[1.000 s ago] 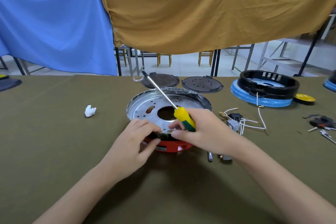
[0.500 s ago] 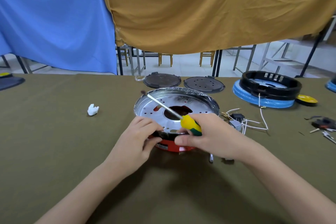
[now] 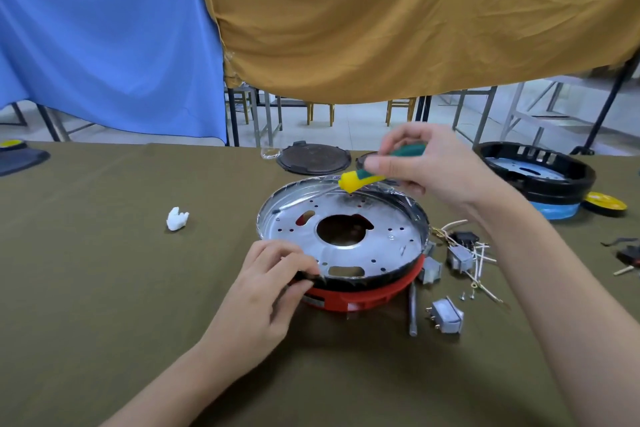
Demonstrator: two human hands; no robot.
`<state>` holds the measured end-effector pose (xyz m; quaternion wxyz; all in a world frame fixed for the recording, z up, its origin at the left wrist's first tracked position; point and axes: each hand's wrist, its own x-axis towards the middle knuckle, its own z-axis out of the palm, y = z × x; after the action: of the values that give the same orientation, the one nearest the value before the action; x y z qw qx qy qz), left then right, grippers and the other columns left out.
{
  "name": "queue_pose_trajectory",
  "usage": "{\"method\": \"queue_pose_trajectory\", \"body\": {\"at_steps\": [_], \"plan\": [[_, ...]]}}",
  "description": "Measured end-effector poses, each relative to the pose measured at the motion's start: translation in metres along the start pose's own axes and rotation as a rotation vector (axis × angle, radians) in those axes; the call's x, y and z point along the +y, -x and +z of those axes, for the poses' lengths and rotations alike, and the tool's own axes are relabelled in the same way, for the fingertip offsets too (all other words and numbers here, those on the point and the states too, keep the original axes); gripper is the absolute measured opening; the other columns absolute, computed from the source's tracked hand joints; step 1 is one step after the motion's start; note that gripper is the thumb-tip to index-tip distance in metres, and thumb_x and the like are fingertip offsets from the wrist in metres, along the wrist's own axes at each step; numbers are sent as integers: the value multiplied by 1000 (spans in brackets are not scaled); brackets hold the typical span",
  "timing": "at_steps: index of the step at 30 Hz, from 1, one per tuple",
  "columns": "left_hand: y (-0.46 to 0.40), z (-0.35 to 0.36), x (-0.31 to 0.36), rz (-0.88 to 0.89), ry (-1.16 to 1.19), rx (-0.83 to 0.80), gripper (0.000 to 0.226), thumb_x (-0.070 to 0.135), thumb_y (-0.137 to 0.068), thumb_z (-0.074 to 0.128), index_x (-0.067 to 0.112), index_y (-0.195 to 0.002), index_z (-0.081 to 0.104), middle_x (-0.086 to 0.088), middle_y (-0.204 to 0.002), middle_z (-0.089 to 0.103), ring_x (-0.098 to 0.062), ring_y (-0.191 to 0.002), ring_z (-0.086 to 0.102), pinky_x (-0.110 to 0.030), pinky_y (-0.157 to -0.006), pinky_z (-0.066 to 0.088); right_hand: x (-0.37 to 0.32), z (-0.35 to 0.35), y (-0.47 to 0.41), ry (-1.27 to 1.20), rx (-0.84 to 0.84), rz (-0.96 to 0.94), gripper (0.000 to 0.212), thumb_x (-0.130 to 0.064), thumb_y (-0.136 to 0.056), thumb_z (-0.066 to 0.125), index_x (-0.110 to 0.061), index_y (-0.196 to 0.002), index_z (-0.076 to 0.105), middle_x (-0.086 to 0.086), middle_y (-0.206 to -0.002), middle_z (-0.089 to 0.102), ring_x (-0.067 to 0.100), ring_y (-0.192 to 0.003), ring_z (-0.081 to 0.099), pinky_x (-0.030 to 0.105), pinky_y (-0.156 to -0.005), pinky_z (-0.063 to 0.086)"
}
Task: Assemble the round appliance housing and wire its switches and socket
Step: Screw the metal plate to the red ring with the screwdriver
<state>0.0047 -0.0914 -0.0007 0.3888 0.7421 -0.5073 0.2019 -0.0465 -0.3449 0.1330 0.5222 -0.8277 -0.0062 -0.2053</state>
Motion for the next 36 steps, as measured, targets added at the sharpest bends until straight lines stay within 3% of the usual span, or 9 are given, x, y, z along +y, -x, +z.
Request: {"method": "queue_pose_trajectory", "body": {"at_steps": [3,6,11,14,19,22,25,29,36], "plan": [[-1,3,-2,-17,25,24,19,7,-93,56,24,-101,60,11,-104,53,-16,-104,51,-20,-90,41,8,4,-9,-273,238,-44,39,-26,-73,87,-13,-95,59,18,-75,51,13,-49,43,18,-41,35],[-5,0,-9,-16,15,22,18,11,-94,51,27,-100,58,12,-103,54,-18,-107,51,-17,-92,38,8,11,-15,-259,349,-114,26,-31,-83,78,-17,-95,60,29,-88,58,16,-59,53,18,-45,40],[-13,-13,-19,-67,12,-67,28,1,-88,55,28,-96,58,12,-103,53,-20,-107,50,-22,-91,41,2,19,-17,-303,422,-177,21,-36,-92,68,-20,-95,54,5,-81,67,17,-49,61,22,-42,45],[-11,-13,-15,-158,141,-70,16,11,-88,61,25,-96,65,10,-108,54,-24,-108,54,-30,-91,46,2,22,-15,-268,393,-206,23,-35,-93,67,-17,-98,54,9,-83,64,19,-58,66,26,-45,50],[-11,-6,-4,-718,426,280,57,54,-75,66,48,-129,49,16,-137,37,4,-132,39,-21,-103,39,3,19,-14,-249,393,-207,25,-35,-92,67,-15,-101,54,12,-85,60,20,-58,65,29,-46,51],[-17,-5,-3,-1100,609,146,85,68,-70,64,41,-145,37,23,-145,40,2,-131,42,-37,-114,34,3,16,-14,-246,396,-208,26,-37,-92,68,-16,-100,54,12,-85,61,22,-58,65,29,-46,51],[-28,0,2,-1109,785,124,33,32,-94,53,35,-126,60,20,-122,66,3,-113,59,-33,-100,45,2,15,-14,-252,397,-214,25,-36,-91,68,-16,-100,54,9,-85,63,20,-58,65,27,-45,50],[-54,-5,-1,-1213,781,191,32,7,-90,44,12,-112,67,-8,-109,72,-20,-95,64,-39,-89,53,0,14,-13,-268,412,-220,25,-33,-92,68,-15,-101,54,2,-80,66,21,-57,65,26,-45,49],[-83,-16,-22,-1156,666,35,32,-5,-85,43,5,-92,72,-8,-88,76,-23,-79,67,-41,-80,58,-2,13,-12,-294,446,-225,23,-34,-91,69,-18,-97,54,1,-78,65,20,-55,64,26,-43,48]]}}
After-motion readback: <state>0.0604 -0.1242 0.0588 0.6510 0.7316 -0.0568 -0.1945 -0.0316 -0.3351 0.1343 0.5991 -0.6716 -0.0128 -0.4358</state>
